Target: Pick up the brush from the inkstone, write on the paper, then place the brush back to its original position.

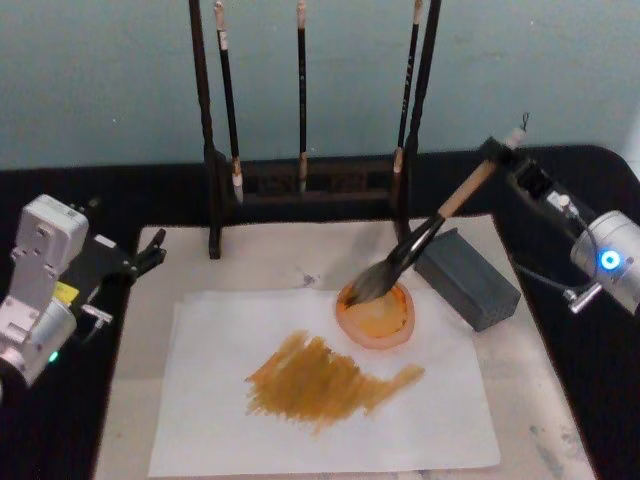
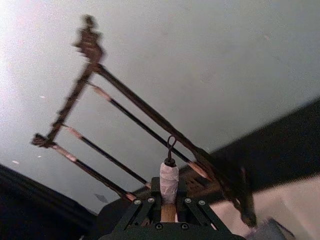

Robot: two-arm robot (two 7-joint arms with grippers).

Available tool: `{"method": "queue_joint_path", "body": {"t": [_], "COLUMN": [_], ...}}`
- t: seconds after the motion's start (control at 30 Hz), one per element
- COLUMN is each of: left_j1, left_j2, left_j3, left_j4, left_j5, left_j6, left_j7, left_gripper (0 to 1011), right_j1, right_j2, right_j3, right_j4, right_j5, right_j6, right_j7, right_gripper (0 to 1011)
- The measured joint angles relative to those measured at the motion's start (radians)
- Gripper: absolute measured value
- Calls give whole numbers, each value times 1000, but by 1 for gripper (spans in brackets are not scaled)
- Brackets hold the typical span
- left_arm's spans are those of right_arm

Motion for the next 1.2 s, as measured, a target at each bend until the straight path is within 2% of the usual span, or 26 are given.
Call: {"method": "queue_joint_path", "body": {"t": [0.23,0.47,0.9,1.2], "left_j1": [0,0,0,0], "left_j2": [0,0,0,0], "left_j3": [0,0,0,0], "left_j4": [0,0,0,0], "left_j5": [0,0,0,0], "left_j6": [0,0,0,0], "left_j7": [0,0,0,0], "left_gripper": [1010,1010,1010,1010], "right_j1": [0,17,68,95], "right_j2": [-14,-17,-8,2], "right_j3": [0,-3,-43,-68], "right_j4": [65,112,181,210], "right_j5": [69,111,122,125], "right_j6": [29,47,38,21], "right_j7": [-47,-90,-132,-139], "right_gripper": [162,162,162,162]}}
